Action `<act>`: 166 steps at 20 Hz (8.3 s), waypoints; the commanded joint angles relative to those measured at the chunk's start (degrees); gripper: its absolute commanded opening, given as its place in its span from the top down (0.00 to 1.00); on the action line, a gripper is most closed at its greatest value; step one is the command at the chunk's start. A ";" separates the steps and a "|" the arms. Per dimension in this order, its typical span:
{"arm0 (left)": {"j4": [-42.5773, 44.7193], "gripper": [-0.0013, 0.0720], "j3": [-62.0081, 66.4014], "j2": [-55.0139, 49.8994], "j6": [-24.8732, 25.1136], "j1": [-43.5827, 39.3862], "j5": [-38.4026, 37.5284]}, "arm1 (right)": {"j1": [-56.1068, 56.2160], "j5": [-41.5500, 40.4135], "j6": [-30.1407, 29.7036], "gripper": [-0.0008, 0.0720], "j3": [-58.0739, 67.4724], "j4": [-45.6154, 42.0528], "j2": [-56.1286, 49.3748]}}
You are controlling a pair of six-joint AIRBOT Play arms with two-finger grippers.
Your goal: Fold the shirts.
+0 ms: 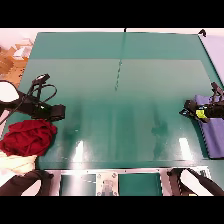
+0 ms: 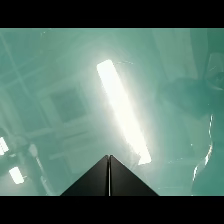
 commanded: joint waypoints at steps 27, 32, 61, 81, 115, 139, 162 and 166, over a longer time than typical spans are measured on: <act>45.55 0.01 -16.15 -0.87 -3.21 0.07 6.47 | 0.07 -0.24 0.04 0.97 -0.04 0.02 -0.17; 49.88 0.16 -26.34 -0.87 -3.19 0.07 12.33 | 0.07 -0.63 0.04 0.97 -0.04 0.04 -0.17; -23.98 0.07 23.87 -25.99 24.74 -4.76 14.40 | 0.11 -0.87 -0.35 0.39 -0.02 10.60 -0.24; -36.04 0.25 -5.73 -31.54 25.77 -2.51 43.85 | 34.77 -15.17 -12.61 0.80 9.09 35.78 -31.23; 7.10 0.95 53.29 -17.05 20.59 -2.45 8.39 | 11.06 -4.52 -13.44 0.97 21.49 29.57 9.35; -4.96 0.96 33.97 -34.16 19.76 13.92 -9.99 | 0.42 5.42 -15.61 0.82 8.81 16.90 -13.60; -29.27 0.95 -0.94 -35.19 38.60 18.93 4.96 | 2.99 7.39 -12.66 0.22 -3.26 7.41 -5.40; -29.31 0.95 -0.74 -35.21 38.60 18.91 4.72 | 12.24 7.52 -8.28 0.22 -3.23 -0.02 -5.95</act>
